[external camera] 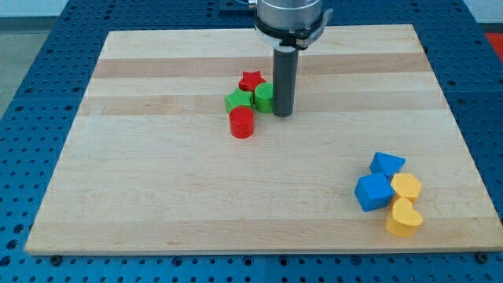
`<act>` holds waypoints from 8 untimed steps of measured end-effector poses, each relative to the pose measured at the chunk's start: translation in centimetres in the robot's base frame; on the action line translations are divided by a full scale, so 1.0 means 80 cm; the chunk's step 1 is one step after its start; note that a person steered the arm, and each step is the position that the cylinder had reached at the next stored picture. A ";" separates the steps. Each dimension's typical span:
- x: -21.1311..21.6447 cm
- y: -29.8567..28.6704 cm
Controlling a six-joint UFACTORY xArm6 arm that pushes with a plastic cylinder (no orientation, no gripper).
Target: Push the green circle and red star to the top of green star
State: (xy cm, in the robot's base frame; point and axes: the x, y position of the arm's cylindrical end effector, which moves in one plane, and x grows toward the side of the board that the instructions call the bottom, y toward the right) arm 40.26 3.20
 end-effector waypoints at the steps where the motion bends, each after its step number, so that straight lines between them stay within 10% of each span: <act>1: -0.007 0.000; 6: -0.057 -0.028; 8: -0.173 0.066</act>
State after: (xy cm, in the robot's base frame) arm 26.44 8.50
